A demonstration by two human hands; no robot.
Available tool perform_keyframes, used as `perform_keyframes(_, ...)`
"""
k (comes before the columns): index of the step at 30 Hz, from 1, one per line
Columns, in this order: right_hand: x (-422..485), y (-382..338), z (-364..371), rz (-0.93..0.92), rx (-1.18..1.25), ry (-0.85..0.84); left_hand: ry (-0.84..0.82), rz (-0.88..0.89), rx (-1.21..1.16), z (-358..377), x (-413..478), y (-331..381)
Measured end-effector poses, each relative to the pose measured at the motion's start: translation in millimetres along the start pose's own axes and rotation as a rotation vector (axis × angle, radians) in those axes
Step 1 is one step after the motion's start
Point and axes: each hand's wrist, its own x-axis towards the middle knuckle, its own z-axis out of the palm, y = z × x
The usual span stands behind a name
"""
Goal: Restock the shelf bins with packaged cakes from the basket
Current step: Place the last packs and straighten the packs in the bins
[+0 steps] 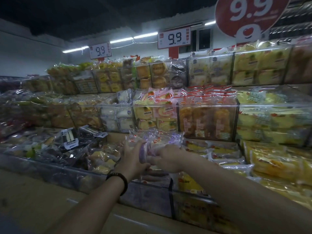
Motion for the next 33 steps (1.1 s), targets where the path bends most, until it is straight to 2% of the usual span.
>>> perform_keyframes(3,-11.7,23.5,-20.8,-0.043,0.097,0.102,-0.031,-0.034,0.018,-7.3,-0.9,11.1)
perform_keyframes(6,-28.4,66.8,-41.6,-0.007,0.155,0.241,-0.012,-0.041,0.015,-16.9,-2.9,36.5)
perform_keyframes(10,-47.4,131.3,-54.7,0.09,0.125,0.306,0.084,0.206,0.032,-20.0,6.9,78.9)
perform_keyframes(14,-61.8,183.6,-54.4,0.156,0.051,0.335,-0.05,0.529,0.059,-11.4,22.4,132.9)
perform_keyframes(16,-63.3,200.9,-49.4,0.184,0.008,0.303,-0.132,0.636,0.107,1.4,33.9,157.8)
perform_keyframes(20,-58.0,223.0,-38.9,0.117,-0.088,0.214,-0.367,0.671,0.235,39.0,60.7,192.0)
perform_keyframes(24,-50.6,233.9,-38.7,-0.036,-0.149,0.159,-0.472,0.745,0.396,69.9,87.7,203.3)
perform_keyframes(29,-36.2,248.0,-23.9,-0.085,-0.1,0.184,-0.658,0.722,0.378,94.4,118.3,192.5)
perform_keyframes(33,-29.7,248.7,-15.5,-0.124,-0.109,0.178,-0.599,0.761,0.337,104.9,124.5,179.7)
